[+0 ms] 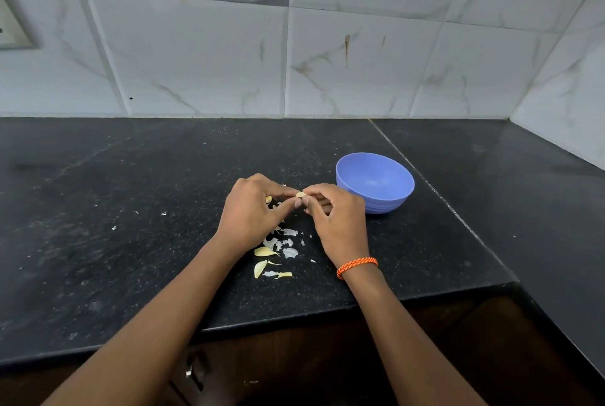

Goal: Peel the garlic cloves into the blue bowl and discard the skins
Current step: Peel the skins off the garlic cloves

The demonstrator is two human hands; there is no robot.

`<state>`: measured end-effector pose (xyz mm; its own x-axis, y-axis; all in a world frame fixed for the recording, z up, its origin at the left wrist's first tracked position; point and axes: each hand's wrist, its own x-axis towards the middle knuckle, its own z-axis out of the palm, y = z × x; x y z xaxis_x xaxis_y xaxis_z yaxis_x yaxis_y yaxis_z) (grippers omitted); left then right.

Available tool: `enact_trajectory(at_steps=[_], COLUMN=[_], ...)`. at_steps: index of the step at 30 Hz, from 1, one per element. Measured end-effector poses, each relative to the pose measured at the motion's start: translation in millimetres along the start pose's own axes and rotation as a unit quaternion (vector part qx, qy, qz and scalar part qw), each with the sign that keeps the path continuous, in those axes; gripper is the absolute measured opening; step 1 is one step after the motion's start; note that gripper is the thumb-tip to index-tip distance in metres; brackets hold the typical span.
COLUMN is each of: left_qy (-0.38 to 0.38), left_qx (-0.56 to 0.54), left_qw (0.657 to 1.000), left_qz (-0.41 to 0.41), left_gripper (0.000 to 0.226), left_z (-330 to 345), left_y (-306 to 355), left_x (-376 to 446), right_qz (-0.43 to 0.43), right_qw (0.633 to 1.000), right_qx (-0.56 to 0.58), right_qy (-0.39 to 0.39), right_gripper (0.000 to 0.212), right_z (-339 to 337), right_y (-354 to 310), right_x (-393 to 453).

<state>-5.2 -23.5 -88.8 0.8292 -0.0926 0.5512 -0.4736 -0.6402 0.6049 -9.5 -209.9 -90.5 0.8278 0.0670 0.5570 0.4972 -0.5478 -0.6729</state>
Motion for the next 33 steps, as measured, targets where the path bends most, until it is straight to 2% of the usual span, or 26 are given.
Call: enact_trajectory(at_steps=[6, 11, 24, 33], left_qy=[0.001, -0.005, -0.011, -0.021], left_qx=[-0.068, -0.085, -0.099, -0.178], left_qw=[0.997, 0.996, 0.994, 0.98], left_qz=[-0.046, -0.035, -0.043, -0.088], left_gripper=[0.007, 0.003, 0.015, 0.011], left_z=[1.0, 1.9, 6.0, 1.3], left_y=[5.3, 10.4, 9.6, 9.7], left_x=[0.0, -2.7, -3.8, -4.8], right_qz=[-0.019, -0.031, 0.001, 0.02], right_qw=[0.999, 0.999, 0.998, 0.993], right_qx=[-0.035, -0.034, 0.035, 0.109], right_qy=[-0.01, -0.028, -0.054, -0.051], right_gripper=[0.009, 0.015, 0.018, 0.017], right_z=[-0.9, -2.6, -3.3, -5.8], right_y=[-3.7, -6.3, -3.7, -2.5], right_x=[-0.6, 0.5, 1.3, 2.0])
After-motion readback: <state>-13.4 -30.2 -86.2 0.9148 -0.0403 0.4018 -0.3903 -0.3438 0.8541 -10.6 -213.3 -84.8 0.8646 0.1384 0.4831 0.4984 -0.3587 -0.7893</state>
